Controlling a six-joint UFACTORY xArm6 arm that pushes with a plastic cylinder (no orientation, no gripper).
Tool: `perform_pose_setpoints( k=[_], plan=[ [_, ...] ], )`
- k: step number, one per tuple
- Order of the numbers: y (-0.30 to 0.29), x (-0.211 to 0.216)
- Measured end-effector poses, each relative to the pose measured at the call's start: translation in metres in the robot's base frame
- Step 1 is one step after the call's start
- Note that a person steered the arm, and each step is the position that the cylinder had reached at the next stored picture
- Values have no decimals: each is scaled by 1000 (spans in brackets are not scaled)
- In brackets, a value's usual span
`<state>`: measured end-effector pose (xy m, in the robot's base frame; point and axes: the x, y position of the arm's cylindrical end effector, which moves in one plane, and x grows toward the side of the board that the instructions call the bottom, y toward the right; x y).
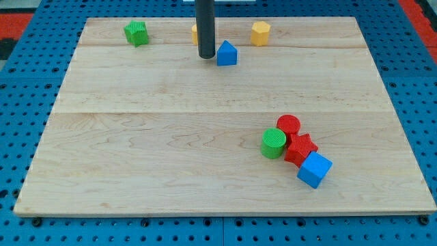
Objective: Separate the red circle from the green circle
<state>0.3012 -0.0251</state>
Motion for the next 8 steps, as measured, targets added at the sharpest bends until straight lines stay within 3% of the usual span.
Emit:
perform_pose_setpoints(
  k=[2, 3, 4, 6, 7, 8],
  plan=[
    [1, 9],
    [11, 38],
    [99, 87],
    [199, 95],
    [219, 135],
    [175, 190]
  ],
)
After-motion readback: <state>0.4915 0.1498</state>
